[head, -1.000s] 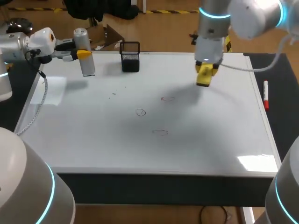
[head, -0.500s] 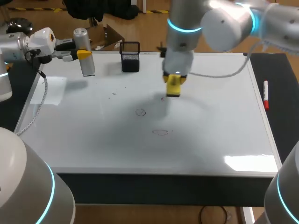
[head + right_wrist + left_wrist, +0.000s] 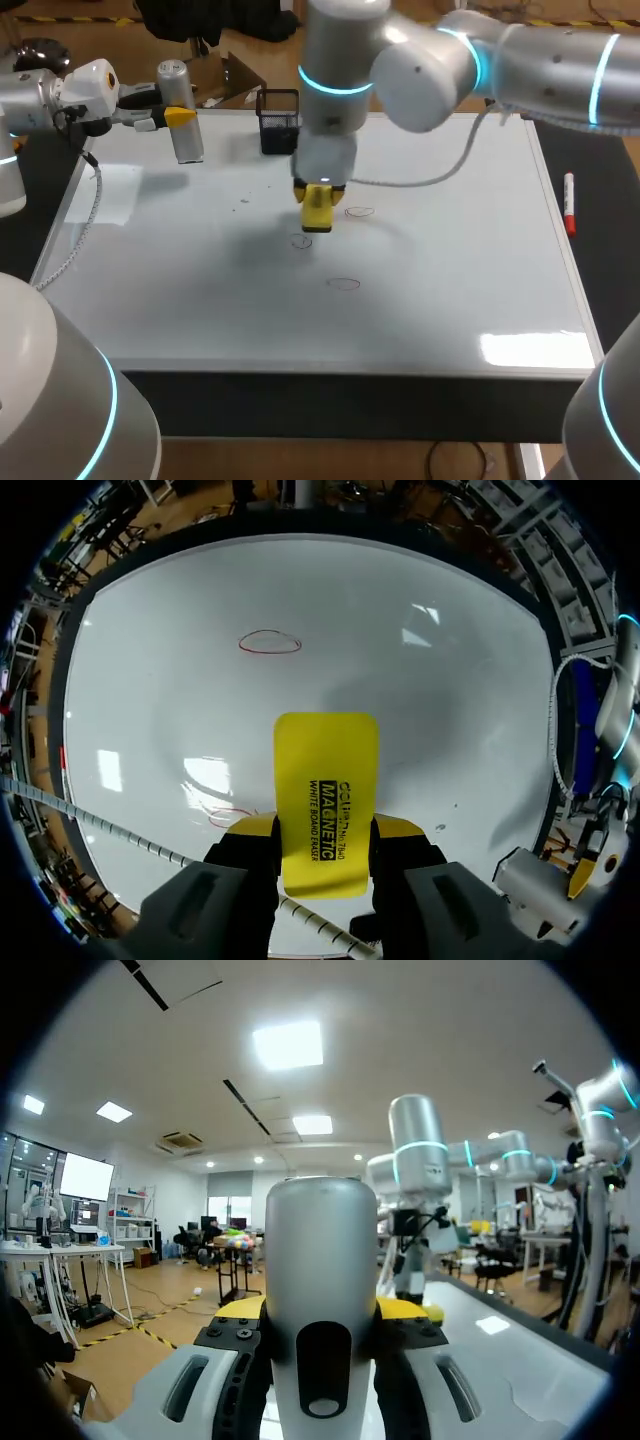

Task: Pick up the inspection probe, press it on each red-marked spot on the whiteboard one by one, put down the probe, pick up the eraser, and wipe off all the red marks.

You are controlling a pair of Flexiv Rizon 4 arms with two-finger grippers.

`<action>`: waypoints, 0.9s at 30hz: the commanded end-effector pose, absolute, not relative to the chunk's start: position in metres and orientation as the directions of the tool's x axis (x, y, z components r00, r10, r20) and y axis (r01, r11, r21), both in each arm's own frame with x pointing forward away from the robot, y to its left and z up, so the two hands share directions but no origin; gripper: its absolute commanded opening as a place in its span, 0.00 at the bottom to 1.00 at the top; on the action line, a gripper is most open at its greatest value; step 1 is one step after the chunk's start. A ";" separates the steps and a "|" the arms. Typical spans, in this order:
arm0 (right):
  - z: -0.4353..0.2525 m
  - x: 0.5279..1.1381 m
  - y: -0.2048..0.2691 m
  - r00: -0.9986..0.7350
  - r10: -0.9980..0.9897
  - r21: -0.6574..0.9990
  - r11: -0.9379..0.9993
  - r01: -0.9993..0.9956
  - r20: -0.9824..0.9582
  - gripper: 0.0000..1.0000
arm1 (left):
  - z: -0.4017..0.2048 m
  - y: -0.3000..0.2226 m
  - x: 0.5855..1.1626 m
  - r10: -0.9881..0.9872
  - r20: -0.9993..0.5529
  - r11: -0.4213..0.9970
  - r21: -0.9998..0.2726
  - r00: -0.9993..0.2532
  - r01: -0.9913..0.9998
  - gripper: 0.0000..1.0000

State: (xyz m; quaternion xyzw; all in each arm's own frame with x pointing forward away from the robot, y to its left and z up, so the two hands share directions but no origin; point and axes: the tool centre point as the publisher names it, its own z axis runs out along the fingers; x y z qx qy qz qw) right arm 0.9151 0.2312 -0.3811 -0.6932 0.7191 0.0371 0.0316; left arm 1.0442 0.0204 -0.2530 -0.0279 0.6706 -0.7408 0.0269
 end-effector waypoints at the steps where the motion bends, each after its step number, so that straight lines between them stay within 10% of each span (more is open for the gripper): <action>1: -0.396 0.913 0.253 -0.010 -0.996 0.011 0.009 -1.000 -0.092 0.00 | -0.252 0.020 1.044 -0.079 0.005 -0.098 -0.995 -0.997 0.003 0.00; 27: -0.430 0.889 0.293 0.011 -0.997 0.051 -0.015 -0.999 -0.071 0.00 | -0.252 0.020 1.044 -0.079 0.005 -0.098 -0.995 -0.997 0.003 0.00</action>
